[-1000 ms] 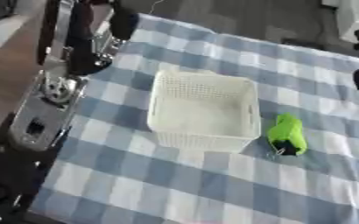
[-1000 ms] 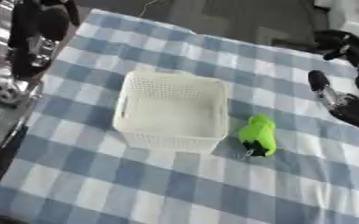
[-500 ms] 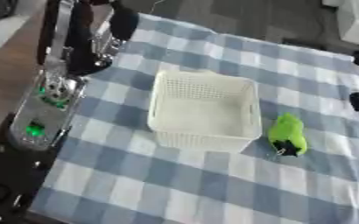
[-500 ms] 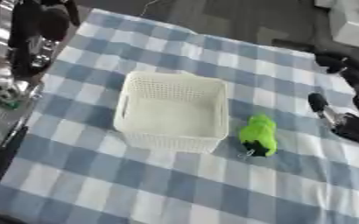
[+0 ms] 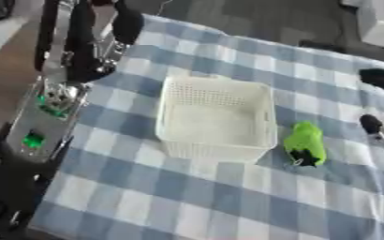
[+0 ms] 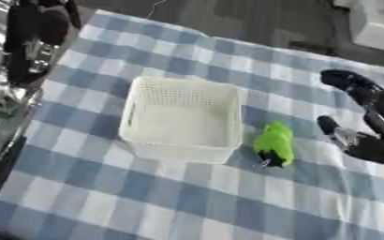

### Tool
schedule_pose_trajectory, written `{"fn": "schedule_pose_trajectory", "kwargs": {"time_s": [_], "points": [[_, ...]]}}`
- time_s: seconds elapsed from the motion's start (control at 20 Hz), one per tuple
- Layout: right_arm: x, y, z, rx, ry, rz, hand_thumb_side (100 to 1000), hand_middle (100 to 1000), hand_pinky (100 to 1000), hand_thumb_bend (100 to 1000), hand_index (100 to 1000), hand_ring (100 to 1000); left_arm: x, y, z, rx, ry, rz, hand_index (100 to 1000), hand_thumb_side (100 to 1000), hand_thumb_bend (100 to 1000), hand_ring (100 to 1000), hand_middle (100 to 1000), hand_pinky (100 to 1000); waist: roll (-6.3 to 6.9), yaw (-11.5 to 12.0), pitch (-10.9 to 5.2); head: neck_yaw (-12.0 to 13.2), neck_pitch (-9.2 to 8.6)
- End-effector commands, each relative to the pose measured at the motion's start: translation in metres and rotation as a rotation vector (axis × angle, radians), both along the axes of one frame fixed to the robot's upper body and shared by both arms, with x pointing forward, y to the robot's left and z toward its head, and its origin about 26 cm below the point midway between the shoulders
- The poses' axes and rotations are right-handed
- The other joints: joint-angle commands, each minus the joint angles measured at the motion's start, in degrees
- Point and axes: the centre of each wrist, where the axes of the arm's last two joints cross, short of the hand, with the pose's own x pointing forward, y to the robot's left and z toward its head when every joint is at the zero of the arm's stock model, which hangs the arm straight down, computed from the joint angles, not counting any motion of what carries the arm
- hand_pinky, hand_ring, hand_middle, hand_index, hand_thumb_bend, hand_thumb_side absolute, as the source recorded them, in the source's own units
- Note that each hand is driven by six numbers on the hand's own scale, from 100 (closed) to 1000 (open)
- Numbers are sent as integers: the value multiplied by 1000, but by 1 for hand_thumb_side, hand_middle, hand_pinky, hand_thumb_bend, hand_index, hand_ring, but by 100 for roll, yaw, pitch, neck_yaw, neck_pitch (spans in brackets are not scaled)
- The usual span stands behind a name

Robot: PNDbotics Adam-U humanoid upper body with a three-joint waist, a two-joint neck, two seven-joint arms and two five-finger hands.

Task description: Pick up objects on the table and place them in the box.

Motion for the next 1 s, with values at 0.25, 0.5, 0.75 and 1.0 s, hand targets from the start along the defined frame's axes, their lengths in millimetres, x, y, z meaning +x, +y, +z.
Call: {"fn": "schedule_pose_trajectory", "kwargs": {"time_s": [0.25,0.5,0.75,1.0], "points": [[6,16,7,-97,-26,92,924,883,811,341,915,840,-2,-2,7,11,-24,-18,1000,755,519,846,946,239,33,21,-69,-608,-3],[10,29,2,-112,-17,132,926,883,808,341,918,839,-2,-2,6,13,-23,-20,1000,755,519,846,947,236,45,15,-58,-634,-3],[12,42,-2,-138,-8,176,912,883,808,346,920,839,-2,-3,6,13,-22,-20,1000,755,518,846,947,236,47,19,-59,-617,-3],[14,49,-6,-157,2,198,785,886,811,247,903,842,-2,-3,6,12,-20,-21,1000,755,519,847,947,233,45,29,-58,-549,-3]]}}
